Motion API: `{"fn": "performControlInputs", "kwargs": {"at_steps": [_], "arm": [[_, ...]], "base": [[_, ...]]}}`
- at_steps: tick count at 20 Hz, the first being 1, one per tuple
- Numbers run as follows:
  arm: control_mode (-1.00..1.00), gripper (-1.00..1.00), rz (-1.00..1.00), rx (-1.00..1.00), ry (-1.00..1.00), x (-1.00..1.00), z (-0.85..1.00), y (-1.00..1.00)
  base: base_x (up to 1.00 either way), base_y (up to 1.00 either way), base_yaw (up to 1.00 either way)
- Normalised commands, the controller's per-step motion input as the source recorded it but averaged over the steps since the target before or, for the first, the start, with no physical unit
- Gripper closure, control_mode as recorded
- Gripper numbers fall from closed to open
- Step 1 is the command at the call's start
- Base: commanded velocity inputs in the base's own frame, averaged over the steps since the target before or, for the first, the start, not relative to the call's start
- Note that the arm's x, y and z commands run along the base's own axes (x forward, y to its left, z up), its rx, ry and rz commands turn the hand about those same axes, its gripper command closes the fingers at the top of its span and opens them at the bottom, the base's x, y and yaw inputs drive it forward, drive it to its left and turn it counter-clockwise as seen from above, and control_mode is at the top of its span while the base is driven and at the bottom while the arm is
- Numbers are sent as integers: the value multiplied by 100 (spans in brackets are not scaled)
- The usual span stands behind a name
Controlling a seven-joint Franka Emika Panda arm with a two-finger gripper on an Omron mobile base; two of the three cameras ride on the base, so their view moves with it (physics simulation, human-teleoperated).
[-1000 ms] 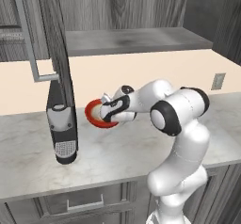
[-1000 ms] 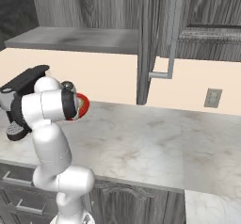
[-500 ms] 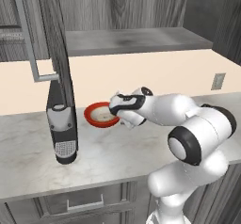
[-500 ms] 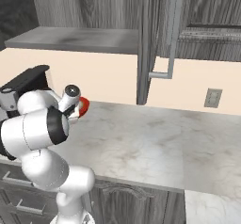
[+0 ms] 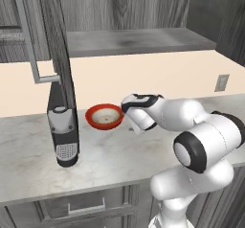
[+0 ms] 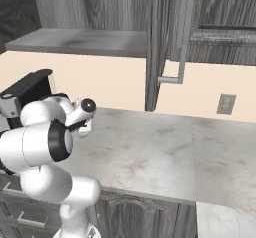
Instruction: Pick up the bowls on the counter and stack them on top of one another in the open cabinet. Place the smaller bowl on top of the larger bowl.
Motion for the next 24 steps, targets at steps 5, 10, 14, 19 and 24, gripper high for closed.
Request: {"fn": "performControlInputs", "kwargs": {"at_steps": [5, 10, 14, 19, 24], "arm": [[-100, -100, 8, 0, 0, 32, -15, 0], [-100, -100, 9, 0, 0, 9, -18, 0], [-100, -100, 6, -5, 0, 16, -16, 4], [-100, -100, 0, -9, 0, 6, -7, 18], [-100, -100, 0, -5, 0, 14, -8, 18]], "base": [[0, 0, 0], [0, 0, 0], [0, 0, 0], [0, 0, 0], [0, 0, 0]]}}
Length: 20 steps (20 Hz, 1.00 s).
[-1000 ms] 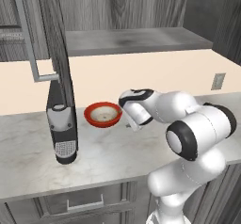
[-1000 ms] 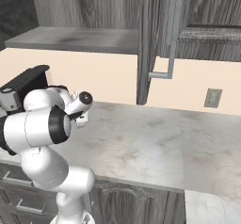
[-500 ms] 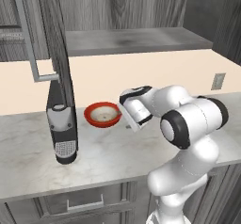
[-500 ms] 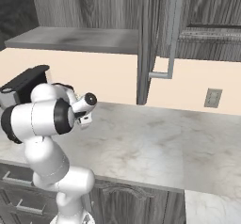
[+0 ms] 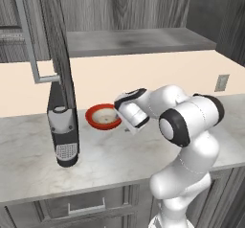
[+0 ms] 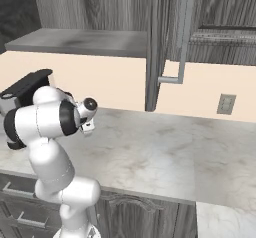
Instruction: Pick up the bowls on the counter and stack them on top of one another in the open cabinet. Place the smaller bowl on top of the larger bowl.
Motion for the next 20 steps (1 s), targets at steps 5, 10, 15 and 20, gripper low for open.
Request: {"fn": "performControlInputs", "kwargs": {"at_steps": [5, 10, 15, 20], "arm": [[-100, -100, 0, 0, 0, 24, -22, 0], [-100, -100, 0, 0, 0, 32, -34, 0], [-100, -100, 0, 0, 0, 16, -19, 0], [-100, 100, 0, 0, -1, 1, -4, 0]], "base": [[0, 0, 0], [0, 0, 0], [0, 0, 0], [0, 0, 0]]}}
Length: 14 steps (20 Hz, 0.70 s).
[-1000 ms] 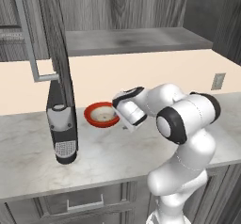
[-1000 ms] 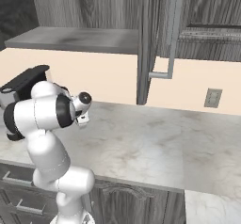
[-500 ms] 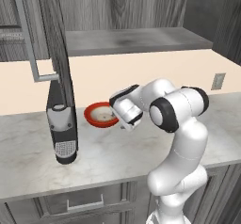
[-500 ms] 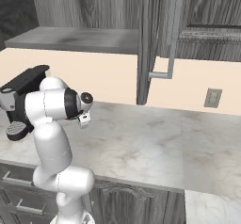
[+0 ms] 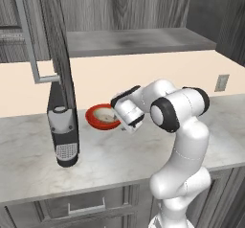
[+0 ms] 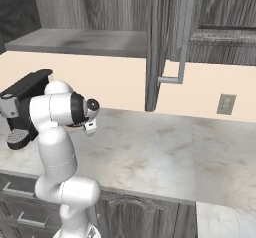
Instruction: Pick up the bowls on the counter and stack them on top of one another in the open cabinet. Place the smaller bowl on top of the larger bowl.
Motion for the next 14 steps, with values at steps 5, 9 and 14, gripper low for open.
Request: {"fn": "performControlInputs", "kwargs": {"at_steps": [5, 9, 14], "arm": [[-100, 100, 0, 0, 1, 0, 0, 0], [-100, 100, -1, 0, 0, -3, 2, 0], [-100, 100, -4, 3, 0, -39, 50, 0]], "base": [[0, 0, 0], [0, 0, 0], [0, 0, 0]]}}
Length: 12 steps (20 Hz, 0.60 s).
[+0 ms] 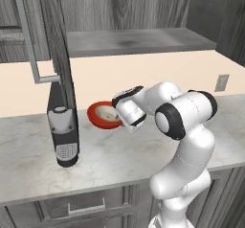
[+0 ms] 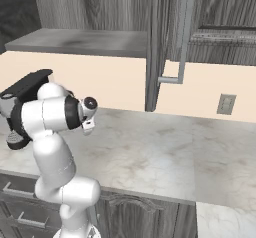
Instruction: Pick up the bowls on the counter and stack them on top of one another in the open cabinet. Place the smaller bowl on top of the larger bowl.
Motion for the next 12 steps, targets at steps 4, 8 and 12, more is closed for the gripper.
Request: {"fn": "performControlInputs", "kwargs": {"at_steps": [4, 8, 12], "arm": [[-100, 100, -4, 11, 0, -67, 69, 0], [-100, 100, -2, 9, 2, -64, 81, -7], [-100, 100, 0, 3, 4, -82, 73, -26]], "base": [[0, 0, 0], [0, 0, 0], [0, 0, 0]]}}
